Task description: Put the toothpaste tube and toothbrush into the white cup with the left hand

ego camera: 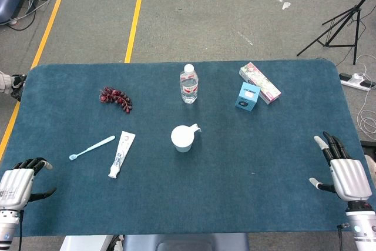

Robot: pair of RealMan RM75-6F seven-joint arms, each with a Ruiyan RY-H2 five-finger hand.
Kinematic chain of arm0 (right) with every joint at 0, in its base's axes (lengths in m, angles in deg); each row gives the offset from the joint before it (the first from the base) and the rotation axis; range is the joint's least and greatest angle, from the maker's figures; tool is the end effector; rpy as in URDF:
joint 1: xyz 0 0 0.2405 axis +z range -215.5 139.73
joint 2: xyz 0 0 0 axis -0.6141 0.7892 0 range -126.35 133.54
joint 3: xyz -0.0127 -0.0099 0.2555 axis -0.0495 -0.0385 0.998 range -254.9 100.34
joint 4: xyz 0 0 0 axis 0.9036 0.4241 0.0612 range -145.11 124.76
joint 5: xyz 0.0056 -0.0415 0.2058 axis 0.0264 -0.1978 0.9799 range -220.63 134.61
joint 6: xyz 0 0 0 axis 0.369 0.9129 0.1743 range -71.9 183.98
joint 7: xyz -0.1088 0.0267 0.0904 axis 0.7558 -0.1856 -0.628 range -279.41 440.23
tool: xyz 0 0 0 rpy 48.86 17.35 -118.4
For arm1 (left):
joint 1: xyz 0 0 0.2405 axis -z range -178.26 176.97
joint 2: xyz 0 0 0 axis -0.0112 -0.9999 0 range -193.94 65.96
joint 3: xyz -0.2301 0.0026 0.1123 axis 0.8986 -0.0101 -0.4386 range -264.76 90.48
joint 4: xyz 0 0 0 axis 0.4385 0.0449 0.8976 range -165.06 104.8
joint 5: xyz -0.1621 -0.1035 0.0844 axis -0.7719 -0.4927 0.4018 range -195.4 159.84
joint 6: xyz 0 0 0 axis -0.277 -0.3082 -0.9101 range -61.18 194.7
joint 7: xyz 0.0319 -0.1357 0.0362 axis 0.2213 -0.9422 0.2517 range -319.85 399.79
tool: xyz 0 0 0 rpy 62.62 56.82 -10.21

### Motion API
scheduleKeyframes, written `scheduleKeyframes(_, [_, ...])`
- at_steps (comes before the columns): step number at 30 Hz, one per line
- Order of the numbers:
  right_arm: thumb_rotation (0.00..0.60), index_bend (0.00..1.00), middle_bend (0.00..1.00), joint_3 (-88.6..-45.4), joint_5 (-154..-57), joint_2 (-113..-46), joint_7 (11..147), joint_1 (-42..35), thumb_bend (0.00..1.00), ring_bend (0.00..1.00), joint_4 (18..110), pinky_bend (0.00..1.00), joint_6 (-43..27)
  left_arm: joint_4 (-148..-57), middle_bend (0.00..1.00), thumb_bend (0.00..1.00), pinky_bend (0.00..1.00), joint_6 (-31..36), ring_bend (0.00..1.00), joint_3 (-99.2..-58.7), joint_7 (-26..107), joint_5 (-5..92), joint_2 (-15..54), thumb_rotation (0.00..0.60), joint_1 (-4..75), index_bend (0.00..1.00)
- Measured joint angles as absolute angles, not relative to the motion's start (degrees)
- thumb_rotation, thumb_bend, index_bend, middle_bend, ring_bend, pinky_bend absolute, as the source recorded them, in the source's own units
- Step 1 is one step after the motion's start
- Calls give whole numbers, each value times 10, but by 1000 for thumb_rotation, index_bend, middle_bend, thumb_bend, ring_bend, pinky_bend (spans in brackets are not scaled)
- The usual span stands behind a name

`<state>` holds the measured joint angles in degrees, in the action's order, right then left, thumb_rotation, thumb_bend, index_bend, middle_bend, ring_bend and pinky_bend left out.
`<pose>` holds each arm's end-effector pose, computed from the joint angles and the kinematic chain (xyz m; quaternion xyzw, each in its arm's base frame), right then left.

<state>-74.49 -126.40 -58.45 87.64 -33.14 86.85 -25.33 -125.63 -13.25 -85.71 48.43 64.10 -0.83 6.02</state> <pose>-0.3071 -0.1786 0.1563 0.6118 -0.3929 0.3385 0.5973 -0.3119 0.1838 0.1478 -0.6245 -0.3930 -0.3204 0.5940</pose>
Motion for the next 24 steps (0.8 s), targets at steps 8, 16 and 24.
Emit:
scheduleKeyframes(8, [600,33,9,-746,-1265,-586,876,-325,0,0,866,460,-241,-1260,349,0,361,-136,310,-859,484,639,-10,600,56,422])
scheduleKeyframes(16, [600,33,9,-745,-1260,-586,872,-321,0,0,863,442,-234,-1260,346,0,368,-139,310,-862,475,649,-7,600,55,406])
scheduleKeyframes(24, [600,33,9,-744,-1262,-582,868,-332,0,0,867,432,-257,-1275,147,0,13,-136,57,-866,420,685,0,600,65,175])
